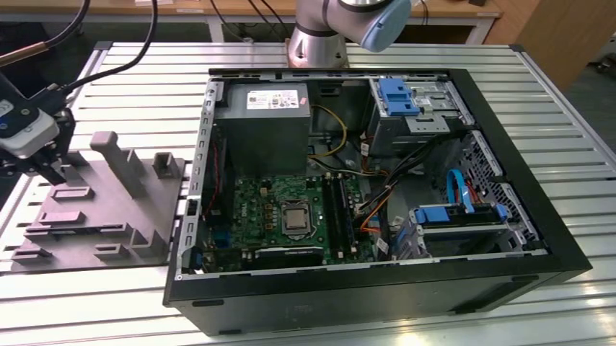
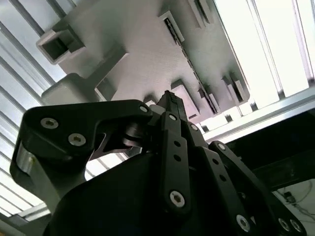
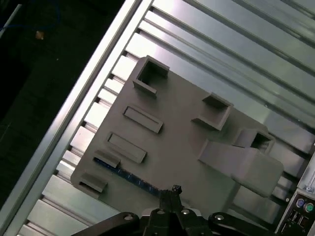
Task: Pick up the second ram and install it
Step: 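Pick up the second ram and move it above second insertion slot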
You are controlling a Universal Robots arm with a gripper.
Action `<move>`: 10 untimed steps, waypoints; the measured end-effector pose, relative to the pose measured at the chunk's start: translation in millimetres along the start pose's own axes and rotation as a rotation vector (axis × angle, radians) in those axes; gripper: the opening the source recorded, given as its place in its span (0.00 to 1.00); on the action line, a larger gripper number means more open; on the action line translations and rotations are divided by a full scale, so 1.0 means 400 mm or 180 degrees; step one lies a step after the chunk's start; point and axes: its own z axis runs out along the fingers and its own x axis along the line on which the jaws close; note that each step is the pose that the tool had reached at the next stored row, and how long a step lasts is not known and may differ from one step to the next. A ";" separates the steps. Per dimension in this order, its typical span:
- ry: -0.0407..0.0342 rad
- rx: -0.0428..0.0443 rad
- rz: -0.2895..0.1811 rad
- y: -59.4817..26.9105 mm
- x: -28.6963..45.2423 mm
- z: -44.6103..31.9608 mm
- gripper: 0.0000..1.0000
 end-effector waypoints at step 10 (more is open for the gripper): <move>0.0026 -0.0026 -0.0577 -0.001 0.001 0.013 0.10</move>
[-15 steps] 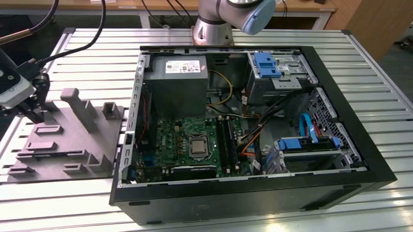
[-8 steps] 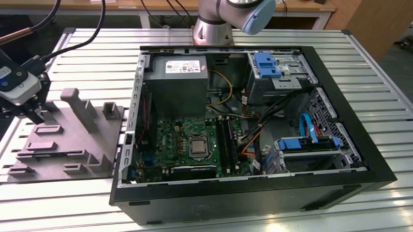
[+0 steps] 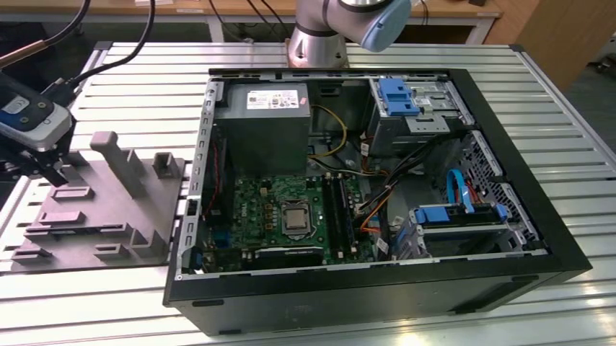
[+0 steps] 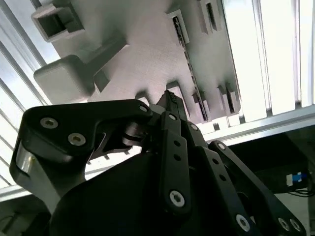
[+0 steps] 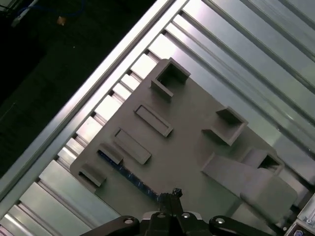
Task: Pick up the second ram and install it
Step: 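Pick up the second ram and move it above second insertion slot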
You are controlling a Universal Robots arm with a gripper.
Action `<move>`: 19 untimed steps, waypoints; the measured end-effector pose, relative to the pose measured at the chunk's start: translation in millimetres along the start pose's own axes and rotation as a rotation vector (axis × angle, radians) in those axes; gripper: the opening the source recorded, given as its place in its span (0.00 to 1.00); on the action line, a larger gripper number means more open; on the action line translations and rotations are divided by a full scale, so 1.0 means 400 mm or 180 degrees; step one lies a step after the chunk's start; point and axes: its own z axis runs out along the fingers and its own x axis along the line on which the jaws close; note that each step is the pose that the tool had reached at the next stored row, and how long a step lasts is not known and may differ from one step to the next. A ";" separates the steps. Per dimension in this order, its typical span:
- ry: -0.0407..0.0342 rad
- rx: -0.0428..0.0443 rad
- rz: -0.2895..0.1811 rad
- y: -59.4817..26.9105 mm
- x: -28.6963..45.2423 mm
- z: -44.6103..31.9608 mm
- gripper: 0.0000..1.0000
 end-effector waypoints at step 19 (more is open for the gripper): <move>0.0050 -0.0050 -0.1101 -0.001 0.001 0.029 0.10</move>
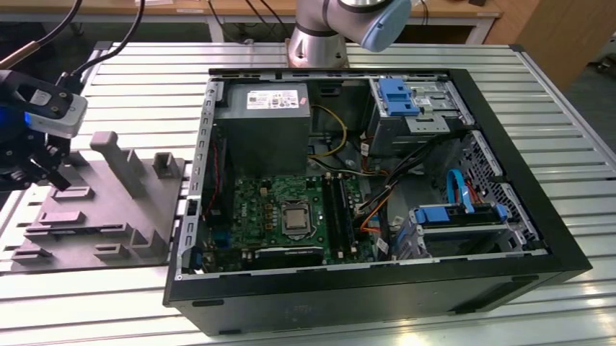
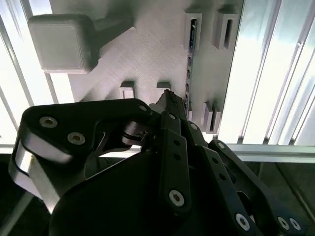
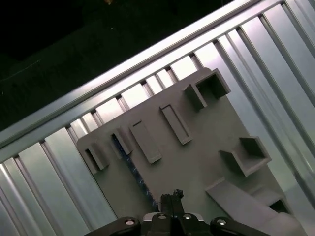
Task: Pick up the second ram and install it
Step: 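Pick up the second ram and move it above second insertion slot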
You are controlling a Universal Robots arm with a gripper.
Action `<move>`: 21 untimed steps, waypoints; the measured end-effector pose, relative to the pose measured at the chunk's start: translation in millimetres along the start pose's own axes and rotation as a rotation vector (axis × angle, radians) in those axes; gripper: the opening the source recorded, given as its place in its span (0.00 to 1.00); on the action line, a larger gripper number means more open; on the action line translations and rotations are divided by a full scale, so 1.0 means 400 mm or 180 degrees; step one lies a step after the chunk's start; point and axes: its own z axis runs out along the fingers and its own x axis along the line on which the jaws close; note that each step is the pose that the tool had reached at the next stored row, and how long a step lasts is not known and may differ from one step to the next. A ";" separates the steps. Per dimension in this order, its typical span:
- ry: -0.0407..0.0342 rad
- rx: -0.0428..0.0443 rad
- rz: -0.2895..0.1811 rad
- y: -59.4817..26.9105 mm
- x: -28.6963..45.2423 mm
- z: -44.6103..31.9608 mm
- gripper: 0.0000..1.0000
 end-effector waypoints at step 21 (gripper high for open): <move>0.0056 -0.0055 -0.1214 -0.001 0.001 0.027 0.10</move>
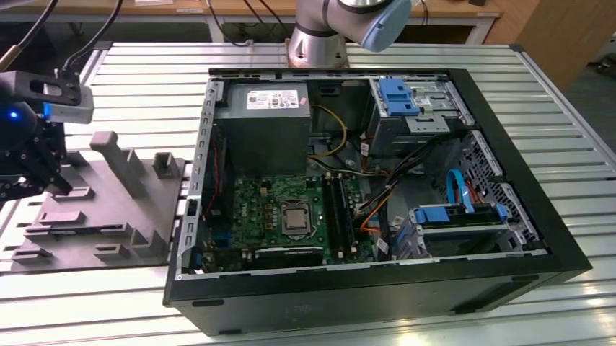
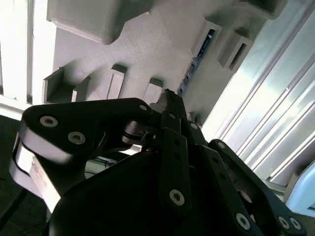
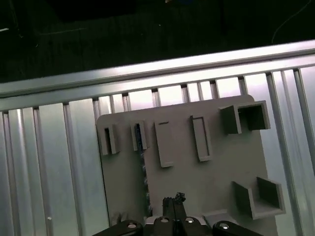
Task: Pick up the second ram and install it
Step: 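Pick up the second ram and move it above second insertion slot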
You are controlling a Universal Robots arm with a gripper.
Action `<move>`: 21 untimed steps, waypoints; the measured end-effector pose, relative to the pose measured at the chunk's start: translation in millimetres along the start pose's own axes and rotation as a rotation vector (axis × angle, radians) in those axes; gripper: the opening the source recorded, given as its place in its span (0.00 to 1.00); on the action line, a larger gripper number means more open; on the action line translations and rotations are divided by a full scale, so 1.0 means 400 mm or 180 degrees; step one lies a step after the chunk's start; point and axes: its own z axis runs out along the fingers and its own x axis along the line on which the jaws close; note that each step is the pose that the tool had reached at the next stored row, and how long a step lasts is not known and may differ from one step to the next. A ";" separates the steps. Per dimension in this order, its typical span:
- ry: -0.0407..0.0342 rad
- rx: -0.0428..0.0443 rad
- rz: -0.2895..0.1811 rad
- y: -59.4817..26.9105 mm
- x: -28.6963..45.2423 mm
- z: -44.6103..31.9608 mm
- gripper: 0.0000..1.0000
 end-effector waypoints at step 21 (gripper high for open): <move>0.0010 -0.0009 -0.0197 0.013 0.014 0.015 0.10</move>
